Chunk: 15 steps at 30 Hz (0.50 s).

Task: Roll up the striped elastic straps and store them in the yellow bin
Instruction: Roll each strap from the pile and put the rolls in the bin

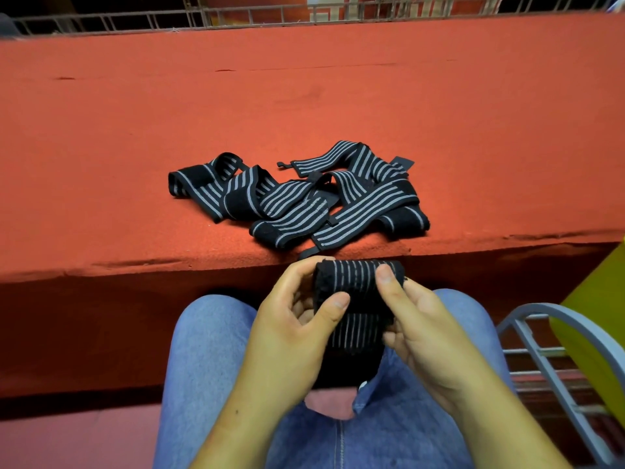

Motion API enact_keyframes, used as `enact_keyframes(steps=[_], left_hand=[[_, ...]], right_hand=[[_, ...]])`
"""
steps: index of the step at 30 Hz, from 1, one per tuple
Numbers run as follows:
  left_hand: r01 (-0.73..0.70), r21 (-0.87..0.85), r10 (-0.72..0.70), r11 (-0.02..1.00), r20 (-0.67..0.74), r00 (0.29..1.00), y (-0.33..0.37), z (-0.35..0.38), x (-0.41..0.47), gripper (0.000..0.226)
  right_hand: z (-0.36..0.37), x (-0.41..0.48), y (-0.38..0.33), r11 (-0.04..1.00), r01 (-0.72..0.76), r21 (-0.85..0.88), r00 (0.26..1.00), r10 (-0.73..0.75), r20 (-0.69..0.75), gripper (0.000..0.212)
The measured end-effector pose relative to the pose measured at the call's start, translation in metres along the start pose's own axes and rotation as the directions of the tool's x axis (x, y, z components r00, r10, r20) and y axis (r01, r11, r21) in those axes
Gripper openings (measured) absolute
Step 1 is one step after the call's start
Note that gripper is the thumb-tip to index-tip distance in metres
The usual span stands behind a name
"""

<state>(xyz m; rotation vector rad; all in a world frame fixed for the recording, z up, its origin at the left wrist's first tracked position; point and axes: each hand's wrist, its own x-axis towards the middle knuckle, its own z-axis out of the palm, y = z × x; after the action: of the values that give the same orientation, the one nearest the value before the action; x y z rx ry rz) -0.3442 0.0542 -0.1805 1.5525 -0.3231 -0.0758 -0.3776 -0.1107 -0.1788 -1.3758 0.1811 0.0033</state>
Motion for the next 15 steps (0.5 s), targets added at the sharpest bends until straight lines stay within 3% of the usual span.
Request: enact_keyframes(steps=[7,15], left_hand=[[-0.055,0.074,0.051,0.996,0.048,0.998,0.0035,0.0024,-0.0012,0.054],[0.018,0.065,-0.025,0.998,0.097,0.995,0.0037,0.0042,-0.0055,0.053]], right_hand=[[0.0028,-0.0011,-0.0035,0.997,-0.026,0.068,0.998,0.022,0.052,0.062],[0.0015,0.0016,-0.002,0.996,0.039,0.077,0.999,-0.037,-0.028,0.036]])
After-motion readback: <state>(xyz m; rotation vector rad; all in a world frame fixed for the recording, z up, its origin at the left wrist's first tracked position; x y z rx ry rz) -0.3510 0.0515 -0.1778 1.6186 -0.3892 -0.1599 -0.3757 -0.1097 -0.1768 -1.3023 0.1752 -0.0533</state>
